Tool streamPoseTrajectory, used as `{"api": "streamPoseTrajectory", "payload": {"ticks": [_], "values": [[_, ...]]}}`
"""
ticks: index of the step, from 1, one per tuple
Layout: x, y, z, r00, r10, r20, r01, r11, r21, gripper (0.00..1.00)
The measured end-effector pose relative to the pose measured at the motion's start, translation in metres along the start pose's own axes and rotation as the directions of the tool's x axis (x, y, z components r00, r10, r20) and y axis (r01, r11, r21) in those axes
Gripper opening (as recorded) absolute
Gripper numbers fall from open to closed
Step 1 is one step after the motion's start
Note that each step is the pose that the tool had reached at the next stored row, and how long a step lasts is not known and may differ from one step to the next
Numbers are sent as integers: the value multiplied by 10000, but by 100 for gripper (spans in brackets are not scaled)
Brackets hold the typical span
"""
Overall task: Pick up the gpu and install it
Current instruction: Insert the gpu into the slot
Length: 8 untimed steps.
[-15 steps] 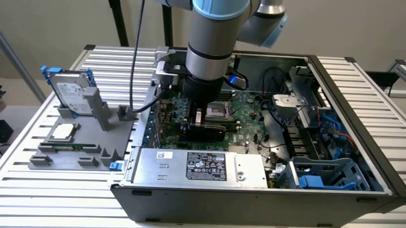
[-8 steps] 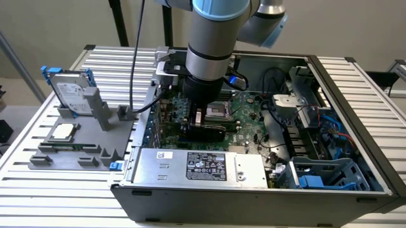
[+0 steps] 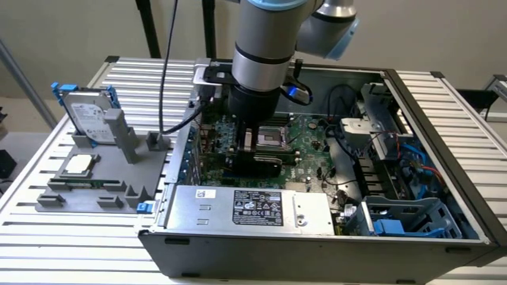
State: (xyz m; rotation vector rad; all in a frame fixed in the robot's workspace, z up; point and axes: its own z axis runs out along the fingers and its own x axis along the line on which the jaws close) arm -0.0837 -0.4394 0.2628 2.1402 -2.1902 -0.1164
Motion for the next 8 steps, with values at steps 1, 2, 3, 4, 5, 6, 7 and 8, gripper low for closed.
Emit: {"api": "streamPoseTrajectory", "payload": {"ticks": [1, 2, 3, 4, 5, 6, 7, 8], "values": [[0, 4, -37, 10000, 0, 1, 0, 10000, 0, 35], [0, 8, -74, 10000, 0, 0, 0, 10000, 0, 35], [0, 13, -116, 10000, 0, -2, 0, 10000, 0, 35], [0, 17, -158, 10000, -1, -1, 1, 10000, 0, 35], [0, 22, -199, 10000, -1, -4, 1, 10000, -1, 35], [0, 26, -236, 10000, -2, -3, 2, 10000, 0, 35], [1, 30, -271, 10000, -3, -4, 3, 10000, 0, 35], [1, 33, -295, 10000, -4, -5, 4, 10000, -1, 35]]}}
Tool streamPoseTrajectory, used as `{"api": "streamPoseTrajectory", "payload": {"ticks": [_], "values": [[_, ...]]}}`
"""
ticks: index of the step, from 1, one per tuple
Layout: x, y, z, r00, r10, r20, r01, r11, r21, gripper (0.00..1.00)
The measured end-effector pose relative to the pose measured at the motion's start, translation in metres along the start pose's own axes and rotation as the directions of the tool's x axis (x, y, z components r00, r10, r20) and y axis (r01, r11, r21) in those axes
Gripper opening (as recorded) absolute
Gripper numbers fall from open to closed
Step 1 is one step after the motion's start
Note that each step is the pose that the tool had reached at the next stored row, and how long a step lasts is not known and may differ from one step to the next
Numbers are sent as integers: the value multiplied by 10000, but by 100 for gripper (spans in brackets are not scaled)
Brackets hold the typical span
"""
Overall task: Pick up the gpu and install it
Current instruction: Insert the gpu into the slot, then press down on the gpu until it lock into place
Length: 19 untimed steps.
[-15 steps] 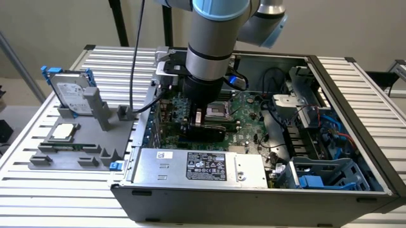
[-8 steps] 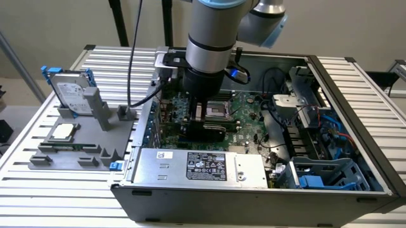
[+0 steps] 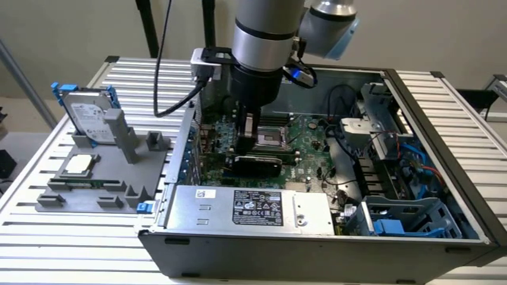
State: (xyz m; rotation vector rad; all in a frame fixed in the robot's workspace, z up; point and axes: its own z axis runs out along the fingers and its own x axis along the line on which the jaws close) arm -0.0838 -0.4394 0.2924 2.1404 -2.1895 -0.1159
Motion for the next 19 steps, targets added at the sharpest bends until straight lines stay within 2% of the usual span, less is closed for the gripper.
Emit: {"api": "streamPoseTrajectory", "payload": {"ticks": [3, 5, 6, 8, 10, 13, 15, 19], "values": [[0, 19, -28, 10000, -1, 0, 1, 10000, 1, 32], [1, 42, -36, 10000, -2, 2, 2, 10000, 2, 20], [2, 61, -37, 10000, -2, 0, 2, 10000, 1, 20], [3, 121, -31, 10000, -11, -2, 11, 10000, 1, 11], [4, 170, -25, 10000, -29, -3, 29, 10000, -21, 11], [4, 219, -19, 10000, -65, -9, 65, 9999, -134, 11], [5, 249, -16, 10000, -84, -13, 84, 9997, -238, 11], [7, 297, -11, 9999, -127, -22, 126, 9984, -548, 11]]}}
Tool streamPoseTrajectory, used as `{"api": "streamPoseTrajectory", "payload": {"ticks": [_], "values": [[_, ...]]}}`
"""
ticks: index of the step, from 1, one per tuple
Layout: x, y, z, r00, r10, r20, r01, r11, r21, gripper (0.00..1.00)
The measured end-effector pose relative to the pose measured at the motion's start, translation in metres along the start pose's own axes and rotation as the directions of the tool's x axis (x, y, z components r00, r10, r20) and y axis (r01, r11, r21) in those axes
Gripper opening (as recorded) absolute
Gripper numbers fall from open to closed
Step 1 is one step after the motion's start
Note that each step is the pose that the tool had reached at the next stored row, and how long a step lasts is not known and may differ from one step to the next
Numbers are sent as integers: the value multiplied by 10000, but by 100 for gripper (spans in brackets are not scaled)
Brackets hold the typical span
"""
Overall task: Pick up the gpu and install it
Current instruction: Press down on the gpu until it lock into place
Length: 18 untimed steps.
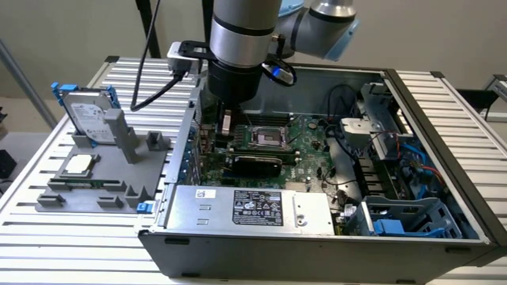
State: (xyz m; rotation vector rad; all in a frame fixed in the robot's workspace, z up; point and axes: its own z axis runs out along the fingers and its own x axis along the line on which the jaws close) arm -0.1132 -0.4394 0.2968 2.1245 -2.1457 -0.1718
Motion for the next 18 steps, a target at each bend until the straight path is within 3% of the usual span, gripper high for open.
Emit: {"api": "streamPoseTrajectory", "payload": {"ticks": [6, 8, 18], "values": [[0, 61, 10, 10000, -57, -12, 57, 9985, -540, 11], [0, 73, 11, 10000, -67, -17, 66, 9976, -689, 11], [-10, 103, 17, 10000, -70, -17, 68, 9950, -1000, 11]]}}
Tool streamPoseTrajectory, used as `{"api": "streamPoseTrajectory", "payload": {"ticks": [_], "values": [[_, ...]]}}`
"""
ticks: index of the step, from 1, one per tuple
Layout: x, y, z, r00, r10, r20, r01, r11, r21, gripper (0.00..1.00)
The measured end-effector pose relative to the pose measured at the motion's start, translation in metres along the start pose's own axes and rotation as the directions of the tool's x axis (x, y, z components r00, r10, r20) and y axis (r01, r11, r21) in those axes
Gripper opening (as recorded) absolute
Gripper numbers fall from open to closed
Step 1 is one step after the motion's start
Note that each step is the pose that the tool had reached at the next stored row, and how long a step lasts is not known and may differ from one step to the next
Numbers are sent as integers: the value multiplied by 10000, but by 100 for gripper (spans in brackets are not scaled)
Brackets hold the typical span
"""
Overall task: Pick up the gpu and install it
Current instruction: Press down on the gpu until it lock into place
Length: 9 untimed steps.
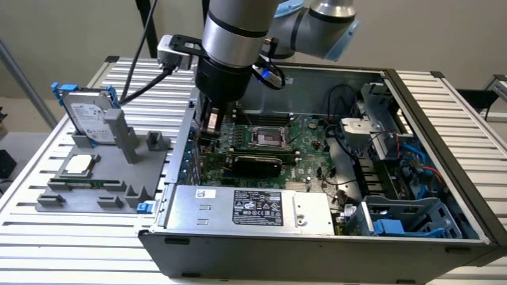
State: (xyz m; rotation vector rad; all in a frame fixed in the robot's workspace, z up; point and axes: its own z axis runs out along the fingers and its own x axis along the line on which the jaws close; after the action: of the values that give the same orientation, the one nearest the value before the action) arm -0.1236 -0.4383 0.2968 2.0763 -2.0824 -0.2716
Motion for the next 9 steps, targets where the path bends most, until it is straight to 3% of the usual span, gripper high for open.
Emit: {"api": "streamPoseTrajectory", "payload": {"ticks": [9], "values": [[-17, 26, 13, 10000, -1, -1, 1, 10000, -99, 11]]}}
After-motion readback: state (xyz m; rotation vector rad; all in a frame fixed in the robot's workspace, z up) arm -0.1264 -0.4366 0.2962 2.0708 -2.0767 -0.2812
